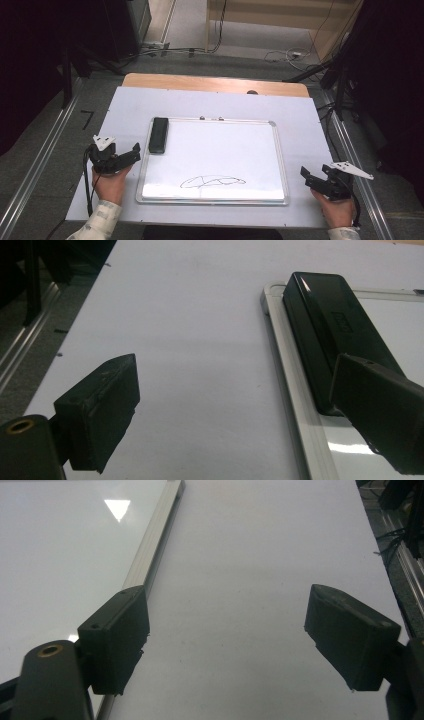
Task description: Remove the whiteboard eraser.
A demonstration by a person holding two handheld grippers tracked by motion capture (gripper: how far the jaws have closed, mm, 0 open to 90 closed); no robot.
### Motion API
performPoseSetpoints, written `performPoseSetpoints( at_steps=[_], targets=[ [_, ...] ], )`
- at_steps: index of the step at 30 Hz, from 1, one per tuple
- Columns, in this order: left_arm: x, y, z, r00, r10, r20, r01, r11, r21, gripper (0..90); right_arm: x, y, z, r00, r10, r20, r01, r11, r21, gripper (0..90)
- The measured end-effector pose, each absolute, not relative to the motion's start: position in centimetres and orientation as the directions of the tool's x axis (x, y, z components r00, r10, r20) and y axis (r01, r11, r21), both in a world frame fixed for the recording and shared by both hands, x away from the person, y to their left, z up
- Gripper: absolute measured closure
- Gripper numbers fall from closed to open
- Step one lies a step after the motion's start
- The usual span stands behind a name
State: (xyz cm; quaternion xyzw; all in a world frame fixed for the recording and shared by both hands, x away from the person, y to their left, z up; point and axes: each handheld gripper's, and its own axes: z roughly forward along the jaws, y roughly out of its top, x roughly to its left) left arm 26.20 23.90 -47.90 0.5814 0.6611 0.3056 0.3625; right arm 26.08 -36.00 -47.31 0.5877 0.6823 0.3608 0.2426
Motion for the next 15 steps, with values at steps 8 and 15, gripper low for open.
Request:
performPoseSetpoints(
  at_steps=[8,15],
  targets=[
    [26.9,22.4,-47.5,-0.043,0.989,-0.138,0.544,0.139,0.827,6.5,26.1,-36.1,-47.2,-0.171,0.979,0.108,0.627,0.024,0.778,16.9],
    [27.6,21.4,-47.3,-0.030,0.990,-0.137,0.548,0.131,0.826,6.6,26.0,-36.0,-47.2,-0.173,0.979,0.108,0.630,0.026,0.777,16.8]
  ],
)
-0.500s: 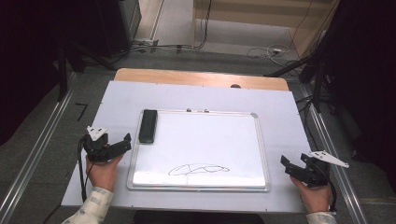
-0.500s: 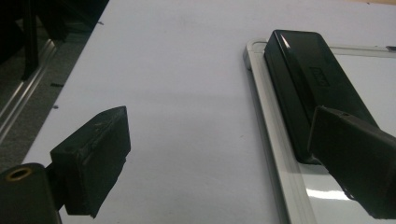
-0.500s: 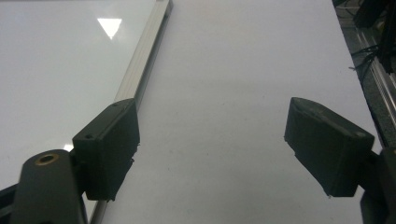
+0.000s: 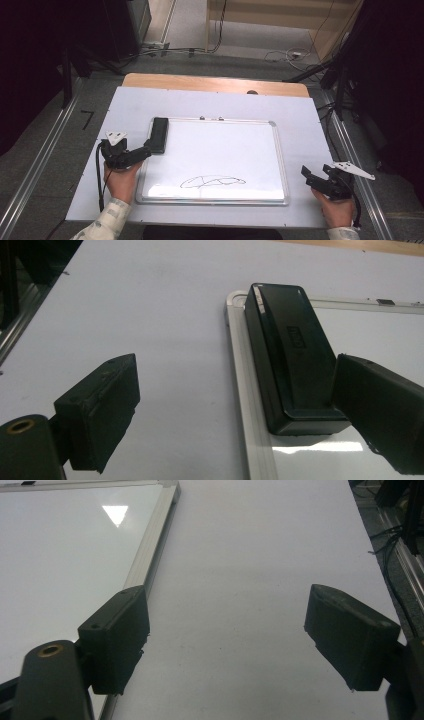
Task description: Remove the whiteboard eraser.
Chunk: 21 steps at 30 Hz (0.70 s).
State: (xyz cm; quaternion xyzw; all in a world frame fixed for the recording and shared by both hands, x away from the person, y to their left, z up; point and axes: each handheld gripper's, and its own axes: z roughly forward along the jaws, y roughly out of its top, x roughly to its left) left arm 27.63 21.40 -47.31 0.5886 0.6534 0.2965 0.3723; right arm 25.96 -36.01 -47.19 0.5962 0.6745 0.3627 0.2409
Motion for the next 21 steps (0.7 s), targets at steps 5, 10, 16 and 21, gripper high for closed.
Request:
performPoseSetpoints(
  at_steps=[5,10,16,21],
  targets=[
    [28.9,20.5,-47.2,-0.022,0.993,-0.114,0.548,0.107,0.830,7.2,26.0,-36.0,-47.2,-0.174,0.979,0.105,0.628,0.028,0.777,17.2],
    [29.7,19.7,-47.0,-0.008,0.994,-0.109,0.548,0.096,0.831,7.3,26.0,-36.1,-47.2,-0.169,0.980,0.106,0.630,0.025,0.776,17.2],
    [31.9,18.3,-47.0,0.004,0.996,-0.090,0.561,0.073,0.825,12.2,25.9,-36.1,-47.2,-0.159,0.981,0.107,0.629,0.017,0.777,17.2],
    [34.3,17.1,-47.7,-0.010,0.998,-0.059,0.607,0.053,0.793,13.5,25.8,-36.2,-47.2,-0.156,0.982,0.111,0.629,0.012,0.778,17.2]
  ],
)
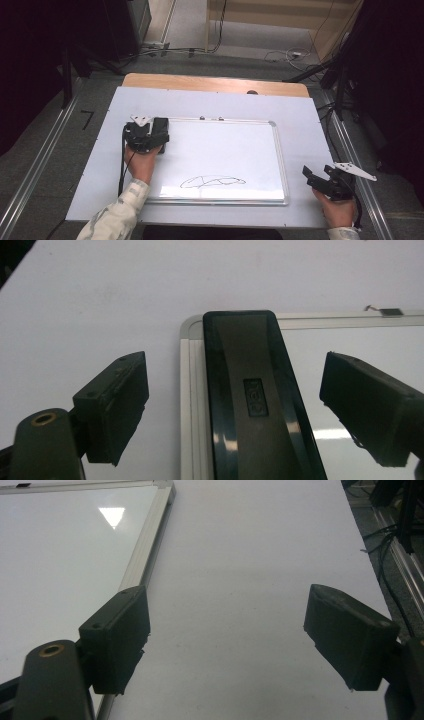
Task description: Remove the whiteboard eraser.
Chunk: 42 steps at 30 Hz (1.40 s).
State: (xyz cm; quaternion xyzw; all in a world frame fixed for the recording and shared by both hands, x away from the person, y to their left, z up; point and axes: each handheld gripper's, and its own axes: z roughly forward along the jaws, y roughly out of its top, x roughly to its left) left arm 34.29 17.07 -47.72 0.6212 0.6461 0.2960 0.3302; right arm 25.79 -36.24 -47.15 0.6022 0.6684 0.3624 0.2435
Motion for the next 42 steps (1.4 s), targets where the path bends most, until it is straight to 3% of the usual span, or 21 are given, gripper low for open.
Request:
performPoseSetpoints(
  at_steps=[11,14,21,31,42],
  targets=[
    [36.6,16.0,-47.9,-0.038,0.999,-0.039,0.640,0.054,0.766,22.1,25.9,-36.1,-47.3,-0.162,0.981,0.105,0.632,0.021,0.775,17.5],
    [36.9,15.8,-48.0,-0.022,0.999,-0.047,0.638,0.050,0.769,31.0,25.9,-36.2,-47.3,-0.160,0.982,0.102,0.629,0.022,0.777,17.6],
    [37.4,16.0,-48.3,-0.017,0.999,-0.041,0.650,0.042,0.759,41.0,25.9,-36.2,-47.3,-0.161,0.982,0.101,0.628,0.022,0.778,17.7],
    [37.6,15.6,-48.6,-0.004,1.000,-0.010,0.649,0.010,0.761,41.2,25.9,-36.1,-47.3,-0.162,0.982,0.101,0.630,0.024,0.776,17.8],
    [37.6,15.8,-49.3,-0.009,0.999,-0.039,0.643,0.036,0.765,40.1,25.9,-36.1,-47.4,-0.164,0.982,0.096,0.630,0.029,0.776,17.9]
  ],
)
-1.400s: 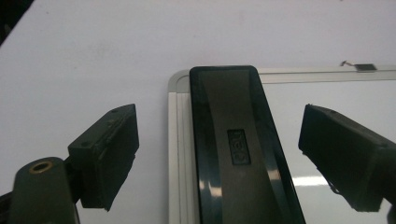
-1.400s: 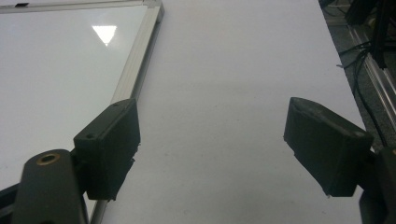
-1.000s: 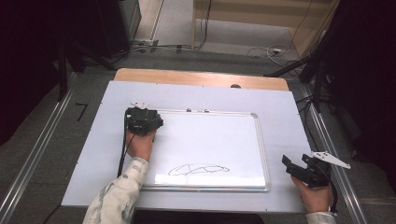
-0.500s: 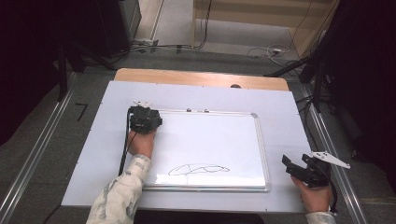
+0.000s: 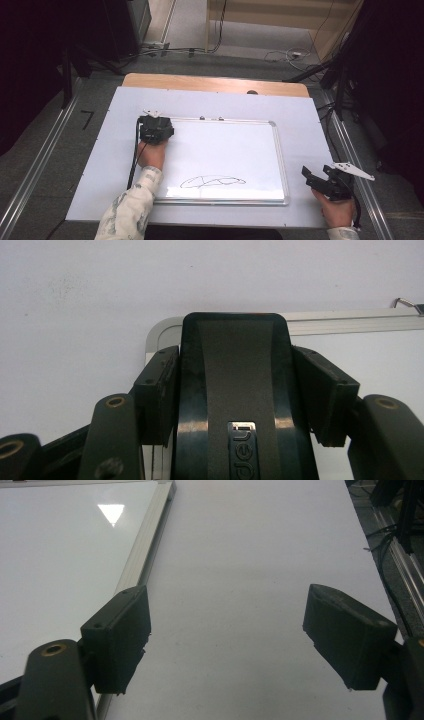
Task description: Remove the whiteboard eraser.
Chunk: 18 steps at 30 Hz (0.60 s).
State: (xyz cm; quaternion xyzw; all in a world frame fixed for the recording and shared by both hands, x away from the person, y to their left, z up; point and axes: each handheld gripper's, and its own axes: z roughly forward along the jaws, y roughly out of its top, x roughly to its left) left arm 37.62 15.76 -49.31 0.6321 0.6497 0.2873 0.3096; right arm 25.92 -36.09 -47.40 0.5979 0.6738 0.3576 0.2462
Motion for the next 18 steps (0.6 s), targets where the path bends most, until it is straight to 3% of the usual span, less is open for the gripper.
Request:
performPoseSetpoints(
  at_steps=[11,18],
  targets=[
    [37.3,16.0,-49.3,0.053,0.999,-0.013,0.634,-0.024,0.773,41.3,25.9,-36.1,-47.4,-0.162,0.982,0.097,0.629,0.027,0.777,18.0],
    [35.5,15.4,-47.4,0.159,0.987,-0.006,0.595,-0.091,0.798,41.3,26.0,-36.0,-47.5,-0.163,0.982,0.094,0.633,0.031,0.774,18.0]
  ],
)
